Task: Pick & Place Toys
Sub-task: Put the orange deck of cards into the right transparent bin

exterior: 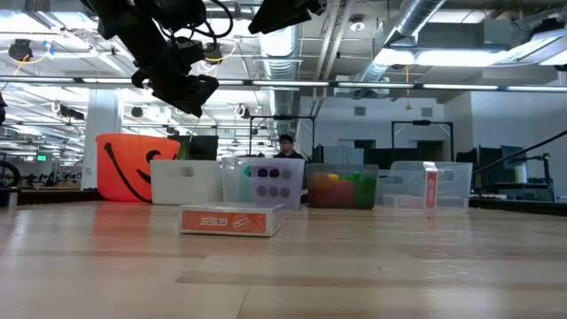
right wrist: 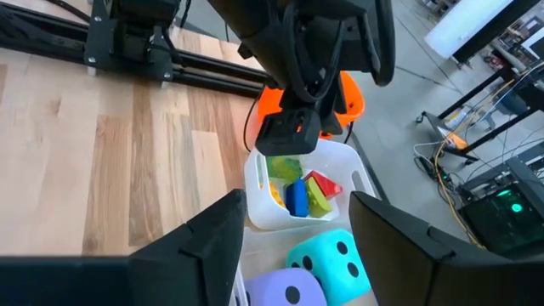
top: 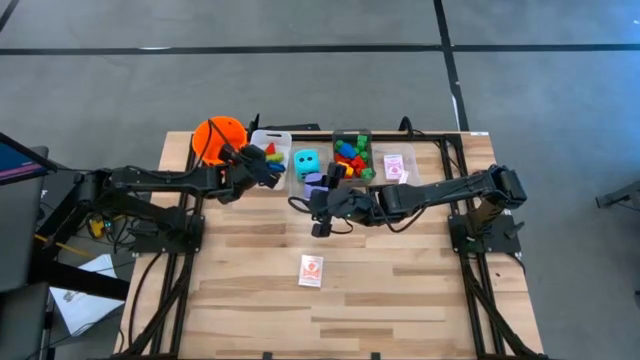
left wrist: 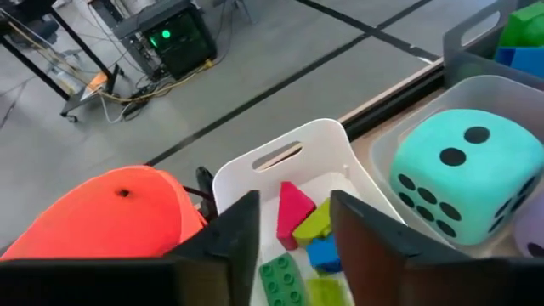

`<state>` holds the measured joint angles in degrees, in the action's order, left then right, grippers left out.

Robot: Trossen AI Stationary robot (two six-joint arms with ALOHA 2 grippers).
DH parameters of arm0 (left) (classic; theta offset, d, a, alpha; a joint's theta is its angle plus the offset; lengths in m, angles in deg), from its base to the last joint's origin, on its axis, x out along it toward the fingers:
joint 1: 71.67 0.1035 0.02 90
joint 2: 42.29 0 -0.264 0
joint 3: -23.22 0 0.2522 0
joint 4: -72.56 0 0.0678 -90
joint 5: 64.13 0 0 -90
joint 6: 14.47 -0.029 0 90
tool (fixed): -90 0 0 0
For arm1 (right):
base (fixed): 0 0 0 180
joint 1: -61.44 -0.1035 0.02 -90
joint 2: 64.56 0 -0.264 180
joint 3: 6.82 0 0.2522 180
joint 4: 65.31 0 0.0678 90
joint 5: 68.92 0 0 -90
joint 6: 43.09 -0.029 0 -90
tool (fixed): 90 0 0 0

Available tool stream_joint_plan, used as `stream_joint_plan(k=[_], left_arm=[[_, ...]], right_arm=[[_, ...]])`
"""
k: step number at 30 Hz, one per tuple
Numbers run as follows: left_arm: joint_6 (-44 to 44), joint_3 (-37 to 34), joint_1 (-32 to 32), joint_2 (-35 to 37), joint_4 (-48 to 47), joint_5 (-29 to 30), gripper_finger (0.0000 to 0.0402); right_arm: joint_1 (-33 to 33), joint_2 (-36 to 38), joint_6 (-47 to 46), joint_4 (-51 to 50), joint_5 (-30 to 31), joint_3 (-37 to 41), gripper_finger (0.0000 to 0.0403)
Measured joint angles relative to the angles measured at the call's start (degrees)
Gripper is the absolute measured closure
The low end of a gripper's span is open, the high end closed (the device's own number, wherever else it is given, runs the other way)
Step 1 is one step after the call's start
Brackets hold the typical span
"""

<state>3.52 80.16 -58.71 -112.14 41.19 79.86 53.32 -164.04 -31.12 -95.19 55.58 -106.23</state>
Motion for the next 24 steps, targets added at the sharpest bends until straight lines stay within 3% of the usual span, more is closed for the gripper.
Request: stream_joint_plan(k=[4, 6, 9, 14, 16, 21, 24], left_arm=[[0.0, 0.0, 0.0, 0.0, 0.0, -0.5, 0.0226], [-0.1, 0.0, 0.0, 0.0, 0.0, -4.4, 0.0207], [-0.8, 0.0, 0.0, 0.0, 0.1, -16.7, 0.0185], [-7.3, 0.0, -2.6, 0.0, 1.6, -42.8, 0.0164], [-9.5, 0.0, -5.0, 0.0, 3.1, -49.0, 0.0160], [-14.2, 0.0, -12.8, 0.0, 5.9, -55.0, 0.0159], [-12.2, 0.0, -18.5, 0.0, 5.9, -55.2, 0.0158]], right_arm=[[0.0, 0.0, 0.0, 0.0, 0.0, 0.0, 0.0196], [-0.5, 0.0, 0.0, -0.4, 0.0, 0.0, 0.0196], [-2.1, 0.0, 0.2, -2.5, 0.0, 0.0, 0.0196], [-6.2, 0.5, -4.5, -9.6, 0.0, 0.0, 0.0196], [-7.6, 0.5, -7.6, -12.9, 0.0, 0.1, 0.0195], [-10.8, 0.2, -16.0, -20.6, -0.9, 0.1, 0.0195], [-12.5, -0.2, -16.6, -23.0, -6.4, 0.1, 0.0195]])
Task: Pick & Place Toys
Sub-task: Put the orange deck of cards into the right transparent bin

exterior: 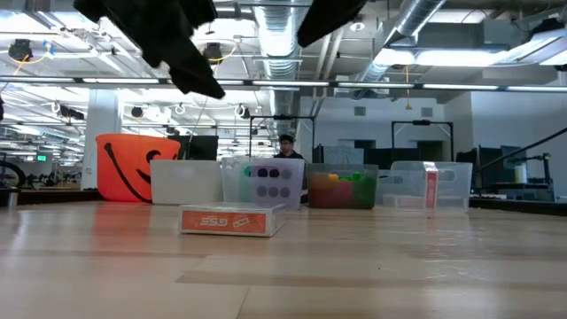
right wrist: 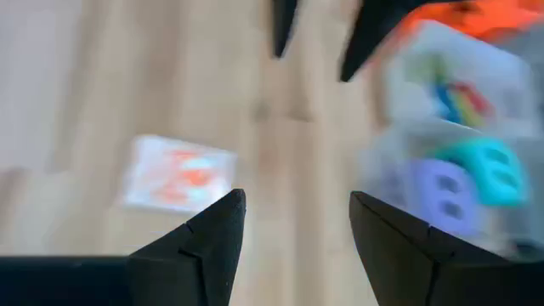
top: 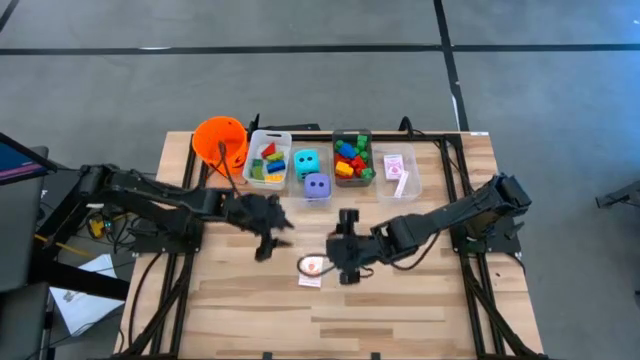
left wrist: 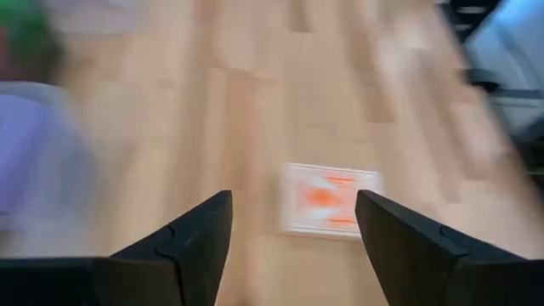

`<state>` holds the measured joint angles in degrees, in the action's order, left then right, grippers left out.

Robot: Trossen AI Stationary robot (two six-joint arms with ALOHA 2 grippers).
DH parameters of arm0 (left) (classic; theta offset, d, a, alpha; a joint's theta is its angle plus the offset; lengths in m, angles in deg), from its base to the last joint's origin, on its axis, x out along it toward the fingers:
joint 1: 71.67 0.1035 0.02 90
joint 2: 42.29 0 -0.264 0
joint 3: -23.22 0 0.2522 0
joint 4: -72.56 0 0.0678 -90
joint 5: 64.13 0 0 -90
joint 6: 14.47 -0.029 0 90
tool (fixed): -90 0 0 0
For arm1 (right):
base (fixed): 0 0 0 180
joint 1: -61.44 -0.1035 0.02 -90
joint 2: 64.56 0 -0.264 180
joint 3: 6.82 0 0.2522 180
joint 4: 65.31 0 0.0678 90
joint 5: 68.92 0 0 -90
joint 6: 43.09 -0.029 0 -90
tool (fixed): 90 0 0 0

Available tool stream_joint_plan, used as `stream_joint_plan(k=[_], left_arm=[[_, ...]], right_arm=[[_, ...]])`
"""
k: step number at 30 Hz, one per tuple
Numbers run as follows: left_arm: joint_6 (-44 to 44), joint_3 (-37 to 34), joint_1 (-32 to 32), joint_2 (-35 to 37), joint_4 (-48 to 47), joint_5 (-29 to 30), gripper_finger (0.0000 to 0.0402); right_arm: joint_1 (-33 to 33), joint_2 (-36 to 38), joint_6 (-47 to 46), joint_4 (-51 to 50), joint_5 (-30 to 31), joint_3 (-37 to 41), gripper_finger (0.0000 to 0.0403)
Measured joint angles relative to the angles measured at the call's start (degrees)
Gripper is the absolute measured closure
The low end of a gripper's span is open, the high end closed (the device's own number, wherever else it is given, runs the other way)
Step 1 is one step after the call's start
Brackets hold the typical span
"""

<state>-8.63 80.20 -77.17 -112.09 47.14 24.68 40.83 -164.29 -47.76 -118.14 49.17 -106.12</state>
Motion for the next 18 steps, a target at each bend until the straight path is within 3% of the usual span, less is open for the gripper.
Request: stream_joint_plan(k=[5, 8, 12, 16, 18], left_arm=[[12.5, 0.0, -8.6, -0.2, 1.3, 0.4, 0.0163], [21.7, 0.1, -13.5, -2.3, 4.2, 6.3, 0.0190], [29.3, 0.1, -17.9, -8.2, 9.1, 16.6, 0.0269], [35.5, 0.0, -18.5, -13.4, 14.0, 17.7, 0.0374], [38.1, 0.0, -18.3, -15.9, 16.8, 17.3, 0.0390]], right_arm=[[-1.4, -3.2, 9.0, 2.1, -7.7, 0.0, 0.0195], [-1.4, -5.4, 13.3, 2.8, -8.2, -0.1, 0.0195], [-0.8, -7.8, 15.8, 3.2, -7.3, 0.0, 0.0195], [0.0, -8.4, 17.3, 3.3, -6.9, -0.1, 0.0195], [0.6, -8.4, 18.0, 4.0, -7.1, -0.1, 0.0195]])
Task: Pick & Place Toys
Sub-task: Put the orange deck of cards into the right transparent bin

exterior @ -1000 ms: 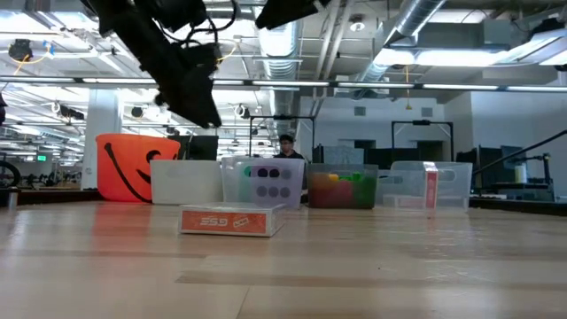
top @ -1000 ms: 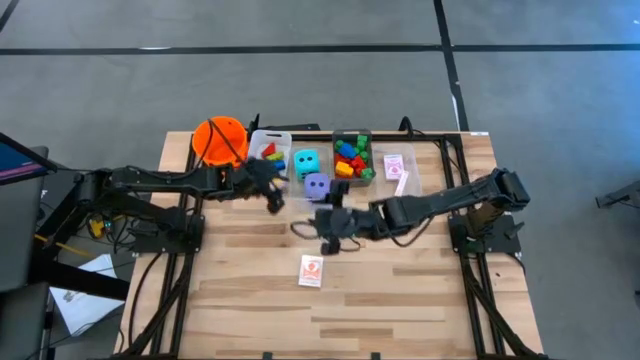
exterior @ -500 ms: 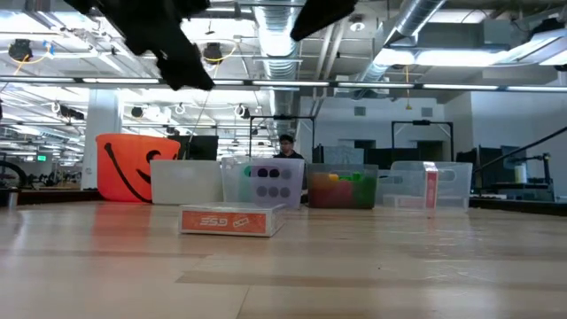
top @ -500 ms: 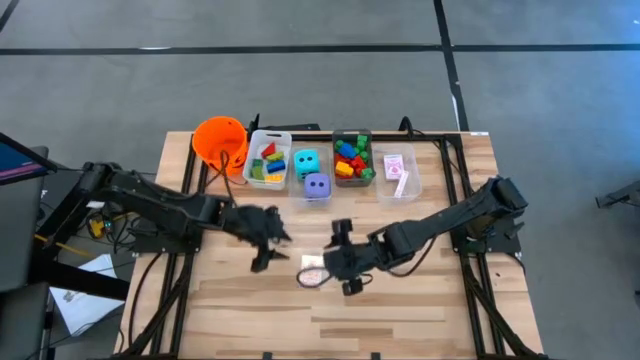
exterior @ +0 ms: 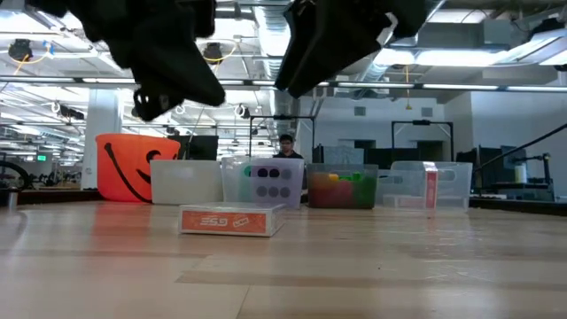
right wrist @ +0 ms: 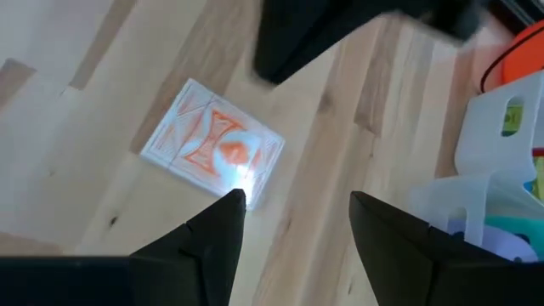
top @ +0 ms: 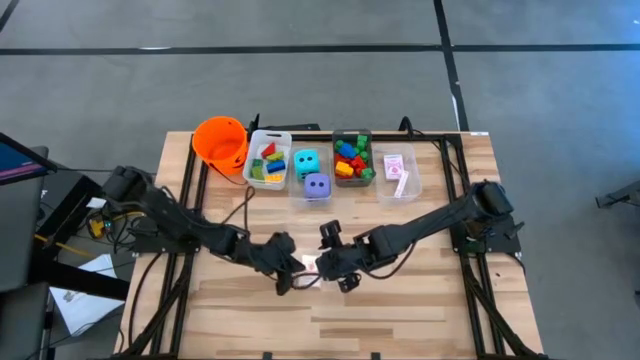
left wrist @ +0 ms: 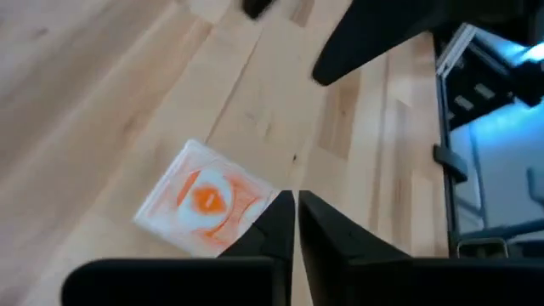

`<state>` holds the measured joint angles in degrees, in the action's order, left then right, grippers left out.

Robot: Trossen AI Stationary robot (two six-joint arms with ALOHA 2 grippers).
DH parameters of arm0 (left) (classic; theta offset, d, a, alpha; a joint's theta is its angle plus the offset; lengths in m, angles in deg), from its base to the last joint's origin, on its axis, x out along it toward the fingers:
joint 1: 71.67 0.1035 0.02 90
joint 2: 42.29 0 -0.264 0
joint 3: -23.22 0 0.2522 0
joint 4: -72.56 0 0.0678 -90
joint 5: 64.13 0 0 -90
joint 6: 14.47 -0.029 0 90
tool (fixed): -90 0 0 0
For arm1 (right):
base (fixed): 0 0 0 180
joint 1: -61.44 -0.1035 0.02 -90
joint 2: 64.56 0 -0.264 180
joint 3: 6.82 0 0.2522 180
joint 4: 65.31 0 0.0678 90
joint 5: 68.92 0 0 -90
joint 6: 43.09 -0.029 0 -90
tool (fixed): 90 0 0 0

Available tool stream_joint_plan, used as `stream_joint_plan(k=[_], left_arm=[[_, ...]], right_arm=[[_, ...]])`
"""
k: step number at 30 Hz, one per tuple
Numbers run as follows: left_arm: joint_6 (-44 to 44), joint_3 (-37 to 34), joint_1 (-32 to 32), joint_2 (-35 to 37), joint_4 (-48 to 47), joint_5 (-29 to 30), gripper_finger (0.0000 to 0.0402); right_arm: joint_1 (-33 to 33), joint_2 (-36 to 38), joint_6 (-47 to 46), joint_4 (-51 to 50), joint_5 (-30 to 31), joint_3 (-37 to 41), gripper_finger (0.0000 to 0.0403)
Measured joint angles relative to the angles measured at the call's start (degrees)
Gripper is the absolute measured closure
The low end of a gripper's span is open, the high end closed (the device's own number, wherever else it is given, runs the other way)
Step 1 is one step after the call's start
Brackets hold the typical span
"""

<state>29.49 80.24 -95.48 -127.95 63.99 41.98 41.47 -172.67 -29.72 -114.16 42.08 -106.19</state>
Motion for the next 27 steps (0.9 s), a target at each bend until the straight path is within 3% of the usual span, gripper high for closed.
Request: stream_joint_plan(k=[6, 16, 21, 27], left_arm=[[3.7, 0.0, 0.8, -8.2, 11.3, -5.0, 0.0399], [5.3, -0.1, 4.3, -15.3, 9.7, -10.2, 0.0401], [-2.5, 0.2, 7.2, -15.0, 3.9, -13.7, 0.0401], [-20.3, 0.2, 10.7, -15.0, 3.6, -15.6, 0.0401]], right_arm=[[1.3, 0.0, 2.1, 0.3, 0.0, 0.0, 0.0195], [2.9, 0.0, 7.0, 1.3, -0.2, 0.0, 0.0195], [4.0, 0.0, 7.1, 1.3, -0.5, 0.0, 0.0195], [4.9, 0.0, 7.1, 1.3, -0.6, 0.0, 0.0195]])
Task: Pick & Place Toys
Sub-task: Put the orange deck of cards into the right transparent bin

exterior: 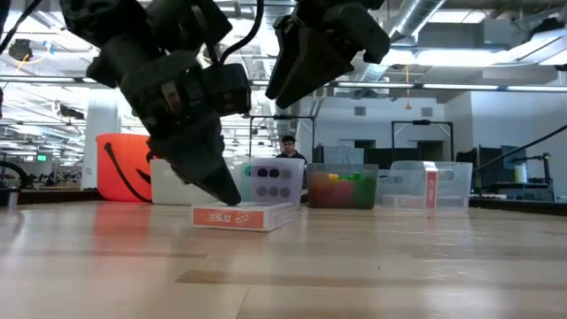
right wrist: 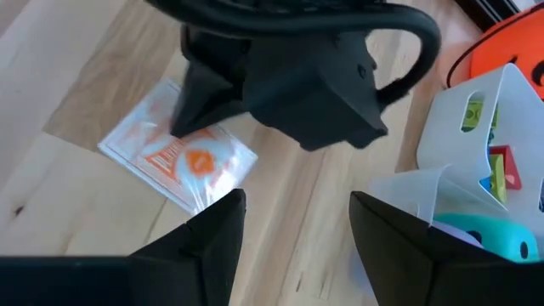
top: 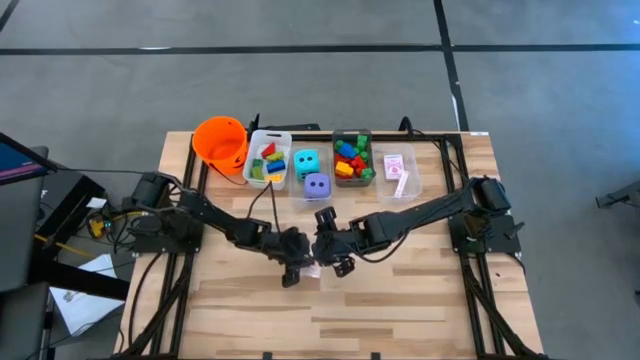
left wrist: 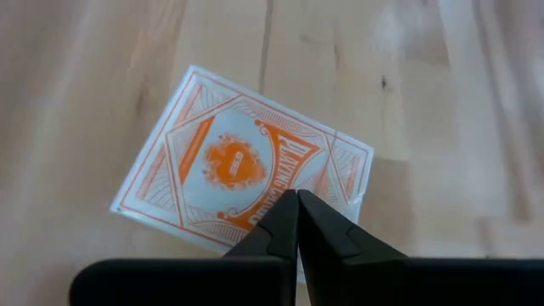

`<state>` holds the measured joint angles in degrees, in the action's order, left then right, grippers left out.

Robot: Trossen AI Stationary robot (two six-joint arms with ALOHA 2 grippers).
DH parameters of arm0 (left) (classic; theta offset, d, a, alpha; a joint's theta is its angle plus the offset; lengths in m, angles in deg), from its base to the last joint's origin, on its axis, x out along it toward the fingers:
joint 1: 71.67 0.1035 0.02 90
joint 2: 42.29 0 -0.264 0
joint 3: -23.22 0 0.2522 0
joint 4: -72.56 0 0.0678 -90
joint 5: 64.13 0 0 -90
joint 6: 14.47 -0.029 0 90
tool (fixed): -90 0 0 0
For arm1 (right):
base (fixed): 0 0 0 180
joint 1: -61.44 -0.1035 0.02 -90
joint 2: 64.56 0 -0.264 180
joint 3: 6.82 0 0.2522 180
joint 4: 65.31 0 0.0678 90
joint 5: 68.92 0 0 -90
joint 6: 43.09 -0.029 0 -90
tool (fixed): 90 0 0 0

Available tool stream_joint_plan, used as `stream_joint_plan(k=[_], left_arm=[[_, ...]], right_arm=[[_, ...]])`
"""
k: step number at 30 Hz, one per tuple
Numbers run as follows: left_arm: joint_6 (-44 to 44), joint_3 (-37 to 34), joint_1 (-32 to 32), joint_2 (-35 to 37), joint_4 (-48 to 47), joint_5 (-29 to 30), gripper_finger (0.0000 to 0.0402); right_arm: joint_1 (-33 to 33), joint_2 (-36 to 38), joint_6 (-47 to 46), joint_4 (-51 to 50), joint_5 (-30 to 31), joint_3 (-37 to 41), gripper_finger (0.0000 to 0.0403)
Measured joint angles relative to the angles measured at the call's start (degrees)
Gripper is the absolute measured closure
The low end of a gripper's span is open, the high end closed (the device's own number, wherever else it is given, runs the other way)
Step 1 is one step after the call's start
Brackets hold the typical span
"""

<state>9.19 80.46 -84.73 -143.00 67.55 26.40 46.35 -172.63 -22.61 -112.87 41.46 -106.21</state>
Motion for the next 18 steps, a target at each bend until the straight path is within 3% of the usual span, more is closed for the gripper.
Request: stream_joint_plan(k=[12, 15, 18], left_arm=[[-42.7, 1.6, 4.2, -0.3, -1.7, -5.3, 0.0401], [-47.2, 2.4, 4.1, -0.3, -1.8, -6.1, 0.0401], [-45.7, 2.4, 4.0, 2.0, -2.3, -6.1, 0.0401]], right_arm=[[0.0, 0.0, 0.5, 0.0, 0.0, 0.0, 0.0195], [0.0, 0.0, 0.5, 0.0, 0.0, 0.0, 0.0195], [0.0, 0.0, 0.5, 0.0, 0.0, 0.0, 0.0195]])
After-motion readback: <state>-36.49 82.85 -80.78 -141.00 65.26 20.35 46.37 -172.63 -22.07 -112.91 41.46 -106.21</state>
